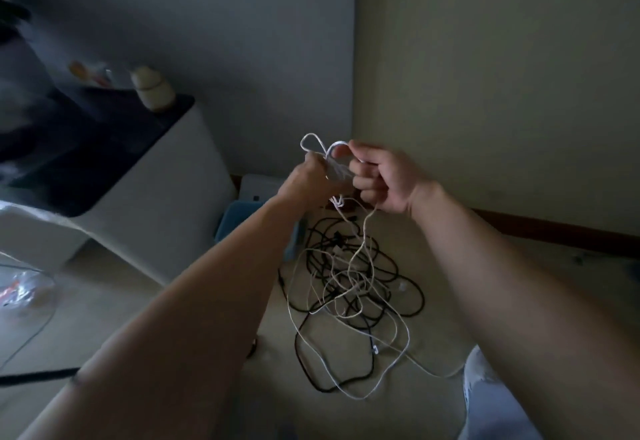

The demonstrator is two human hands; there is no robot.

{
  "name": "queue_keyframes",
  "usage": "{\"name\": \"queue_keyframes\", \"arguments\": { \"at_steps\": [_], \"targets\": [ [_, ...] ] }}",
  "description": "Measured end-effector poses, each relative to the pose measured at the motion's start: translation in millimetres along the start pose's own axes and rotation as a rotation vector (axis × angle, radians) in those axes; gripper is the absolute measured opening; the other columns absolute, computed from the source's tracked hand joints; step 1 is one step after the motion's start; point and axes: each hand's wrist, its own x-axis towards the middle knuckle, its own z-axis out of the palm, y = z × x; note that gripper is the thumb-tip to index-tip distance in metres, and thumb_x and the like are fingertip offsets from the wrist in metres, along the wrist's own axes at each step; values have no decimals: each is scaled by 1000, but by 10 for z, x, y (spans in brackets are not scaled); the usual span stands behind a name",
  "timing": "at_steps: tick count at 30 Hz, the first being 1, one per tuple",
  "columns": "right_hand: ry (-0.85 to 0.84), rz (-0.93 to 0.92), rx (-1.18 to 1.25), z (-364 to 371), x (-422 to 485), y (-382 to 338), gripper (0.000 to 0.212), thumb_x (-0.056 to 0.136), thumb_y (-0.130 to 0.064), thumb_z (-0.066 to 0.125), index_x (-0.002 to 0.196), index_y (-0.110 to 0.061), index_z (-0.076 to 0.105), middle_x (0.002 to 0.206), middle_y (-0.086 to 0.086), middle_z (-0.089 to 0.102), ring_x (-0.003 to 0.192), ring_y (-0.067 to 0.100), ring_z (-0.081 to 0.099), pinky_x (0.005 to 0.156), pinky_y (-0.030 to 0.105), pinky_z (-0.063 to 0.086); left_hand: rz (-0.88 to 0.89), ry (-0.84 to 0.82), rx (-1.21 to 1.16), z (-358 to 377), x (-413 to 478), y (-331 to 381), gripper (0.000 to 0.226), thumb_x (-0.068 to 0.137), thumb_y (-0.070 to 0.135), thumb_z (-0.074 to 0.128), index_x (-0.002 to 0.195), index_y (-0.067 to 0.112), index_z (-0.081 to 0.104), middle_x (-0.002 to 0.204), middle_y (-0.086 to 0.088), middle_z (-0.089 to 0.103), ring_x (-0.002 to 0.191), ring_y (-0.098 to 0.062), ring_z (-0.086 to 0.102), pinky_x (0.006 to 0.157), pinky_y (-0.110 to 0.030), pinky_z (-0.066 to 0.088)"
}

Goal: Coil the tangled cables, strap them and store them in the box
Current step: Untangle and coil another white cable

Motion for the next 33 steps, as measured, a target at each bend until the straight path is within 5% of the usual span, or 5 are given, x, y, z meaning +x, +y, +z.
{"name": "queue_keyframes", "arguments": {
  "at_steps": [5,13,17,23,33],
  "targets": [
    [-92,2,-42,300,-149,-295,21,103,-20,42,103,-12,61,50,-10,27,38,2,19,36,16,12,-77,108,-237,-459,-255,183,71,84,82,40,71,19,68,65,-1,72,54,-13,68,51,-25,51],
    [-92,-78,-162,222,-372,-316,30,94,-8,45,95,-14,74,59,-3,46,48,8,37,45,20,31,42,125,-135,-376,-555,449,42,98,52,46,123,17,49,107,-14,67,85,-29,66,66,-35,54],
    [314,-178,-430,-224,-220,141,10,95,-15,65,95,-19,74,80,-4,73,74,12,69,66,21,51,-33,-17,-31,-1,-316,230,22,97,28,50,97,18,69,90,-8,73,71,-18,66,56,-26,50],
    [705,273,-797,-1456,-129,1450,30,98,-11,53,123,-13,68,122,9,67,112,30,62,92,34,50,-196,-144,119,783,-99,-556,27,100,29,53,100,8,69,84,-7,65,70,-20,58,54,-28,39],
    [404,696,-1027,-2130,6,3075,52,97,-9,43,148,-21,46,150,14,49,134,32,49,99,28,41,-199,-473,250,1932,269,-1224,34,94,29,60,122,10,66,117,-13,68,108,-29,65,80,-28,48]
  ]
}}
